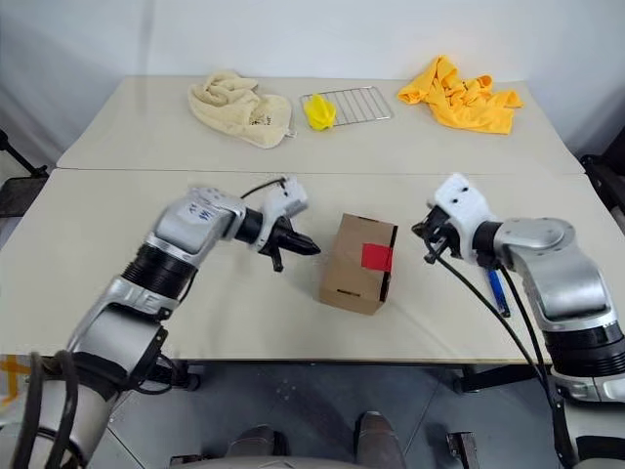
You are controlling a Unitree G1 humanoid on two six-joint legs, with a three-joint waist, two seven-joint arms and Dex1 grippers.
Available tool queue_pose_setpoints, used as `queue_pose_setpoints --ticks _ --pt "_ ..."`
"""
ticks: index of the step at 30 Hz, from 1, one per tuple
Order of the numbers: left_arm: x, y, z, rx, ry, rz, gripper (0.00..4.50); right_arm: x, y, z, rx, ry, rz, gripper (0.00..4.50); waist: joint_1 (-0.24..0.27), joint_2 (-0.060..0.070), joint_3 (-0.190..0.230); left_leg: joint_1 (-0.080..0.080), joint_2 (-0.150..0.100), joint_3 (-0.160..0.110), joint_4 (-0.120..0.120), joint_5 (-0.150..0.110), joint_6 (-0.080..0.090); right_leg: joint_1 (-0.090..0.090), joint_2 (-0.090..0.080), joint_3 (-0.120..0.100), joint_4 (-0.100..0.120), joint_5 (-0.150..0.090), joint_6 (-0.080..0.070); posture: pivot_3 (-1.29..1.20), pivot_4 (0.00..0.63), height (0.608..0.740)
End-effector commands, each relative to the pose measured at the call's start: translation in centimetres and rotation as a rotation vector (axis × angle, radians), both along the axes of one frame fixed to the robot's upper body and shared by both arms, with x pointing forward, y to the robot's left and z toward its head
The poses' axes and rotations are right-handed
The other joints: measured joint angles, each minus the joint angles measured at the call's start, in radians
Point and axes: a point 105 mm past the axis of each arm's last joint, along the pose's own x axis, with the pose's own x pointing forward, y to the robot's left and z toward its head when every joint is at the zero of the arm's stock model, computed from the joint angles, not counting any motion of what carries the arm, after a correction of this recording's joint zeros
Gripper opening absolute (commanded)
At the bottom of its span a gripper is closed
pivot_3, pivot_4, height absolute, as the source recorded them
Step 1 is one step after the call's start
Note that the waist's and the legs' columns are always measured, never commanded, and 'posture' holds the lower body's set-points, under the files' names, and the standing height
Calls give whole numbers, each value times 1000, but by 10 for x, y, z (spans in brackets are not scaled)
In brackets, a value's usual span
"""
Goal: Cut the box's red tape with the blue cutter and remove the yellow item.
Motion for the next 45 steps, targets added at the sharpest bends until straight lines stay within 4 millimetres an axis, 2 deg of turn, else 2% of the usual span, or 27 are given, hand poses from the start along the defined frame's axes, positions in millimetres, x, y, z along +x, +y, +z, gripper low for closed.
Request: queue_pose_setpoints --ticks 1,5,11,12,20,22,27,35,45 --pt "2 -6 36 -64 -84 -64 0 -9 -9 23 -9 -42 -41 902 5 0 0 0 0 0 0 0 0 0 0 0 0 0 0 0 150 740" --pt "-8 -31 47 -96 -83 -203 0 -20 -4 32 23 -37 -84 2294 14 0 0 0 0 0 -1 0 0 0 0 0 -1 0 0 0 150 740" --pt "-15 -58 28 -34 -73 -332 0 -36 19 33 62 -4 -121 4310 24 0 0 0 0 0 -1 0 0 0 0 0 -1 0 0 0 150 740" --pt "-15 -60 25 -26 -73 -342 0 -38 20 32 69 5 -133 4449 25 0 0 0 0 0 0 0 0 0 0 0 -1 0 0 0 150 740" --pt "-20 -81 12 8 -69 -422 0 -49 28 2 75 115 -196 4449 29 0 0 -1 -1 0 -1 0 0 -1 0 0 -1 0 0 0 150 740" --pt "-19 -82 3 41 -69 -429 0 -50 25 -6 70 139 -220 4449 30 0 0 -1 -1 0 -1 0 0 -1 0 0 -1 0 0 0 150 740" --pt "-13 -80 -14 101 -84 -415 0 -54 19 -27 63 193 -245 4449 33 0 0 -1 -1 0 -1 0 0 0 0 0 -1 0 0 0 150 740" --pt "-13 -76 -20 116 -77 -415 0 -56 9 -31 36 212 -251 4449 47 0 0 1 -1 0 0 0 0 1 0 0 -1 0 0 0 150 740" --pt "-20 -71 -36 146 -38 -432 0 -64 -13 -58 -132 305 -201 4449 53 -3 -2 2 -1 -1 0 -1 1 3 0 0 -3 0 0 0 150 740"
